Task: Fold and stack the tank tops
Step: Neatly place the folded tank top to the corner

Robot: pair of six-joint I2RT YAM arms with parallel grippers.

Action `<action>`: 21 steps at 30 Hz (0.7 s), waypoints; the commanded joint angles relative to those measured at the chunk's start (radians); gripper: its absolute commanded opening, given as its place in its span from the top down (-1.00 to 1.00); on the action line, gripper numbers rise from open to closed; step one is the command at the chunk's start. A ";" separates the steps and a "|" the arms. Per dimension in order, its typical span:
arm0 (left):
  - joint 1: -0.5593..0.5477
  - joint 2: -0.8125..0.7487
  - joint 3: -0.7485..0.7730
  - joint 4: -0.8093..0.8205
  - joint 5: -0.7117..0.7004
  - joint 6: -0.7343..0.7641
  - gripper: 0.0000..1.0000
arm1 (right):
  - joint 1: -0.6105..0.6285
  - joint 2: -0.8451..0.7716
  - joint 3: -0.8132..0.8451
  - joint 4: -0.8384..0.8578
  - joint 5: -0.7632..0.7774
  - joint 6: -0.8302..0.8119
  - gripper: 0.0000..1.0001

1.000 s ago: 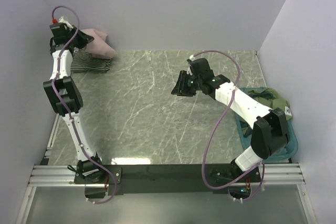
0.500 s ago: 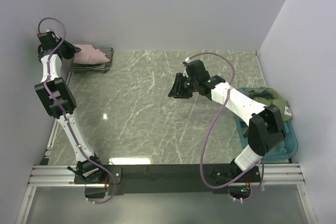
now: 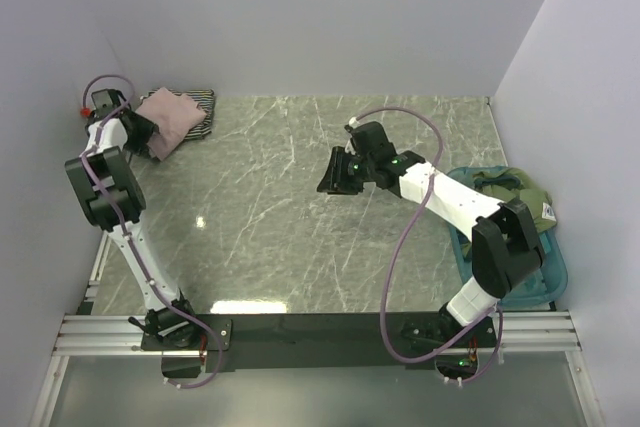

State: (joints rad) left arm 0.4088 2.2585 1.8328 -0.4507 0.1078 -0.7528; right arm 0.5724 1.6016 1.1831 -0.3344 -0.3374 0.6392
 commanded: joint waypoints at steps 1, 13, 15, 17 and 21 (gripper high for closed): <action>-0.002 -0.167 -0.021 0.009 -0.105 -0.051 -0.22 | 0.020 -0.057 -0.008 0.052 -0.011 0.010 0.18; -0.085 -0.352 -0.039 -0.137 -0.286 -0.034 -0.36 | 0.027 -0.088 -0.033 0.072 -0.005 0.013 0.17; -0.099 -0.399 -0.078 -0.125 -0.286 -0.022 -0.35 | 0.026 -0.092 -0.039 0.069 0.012 0.008 0.18; -0.146 -0.430 -0.104 -0.123 -0.295 -0.002 -0.34 | 0.026 -0.109 -0.048 0.074 0.024 0.004 0.17; -0.307 -0.557 -0.215 -0.108 -0.287 0.007 -0.35 | 0.024 -0.143 -0.053 0.058 0.083 -0.009 0.16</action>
State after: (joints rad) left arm 0.2256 1.8267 1.6920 -0.5564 -0.1635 -0.7681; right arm 0.5915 1.5284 1.1374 -0.3000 -0.3096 0.6483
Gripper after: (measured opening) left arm 0.672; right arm 0.418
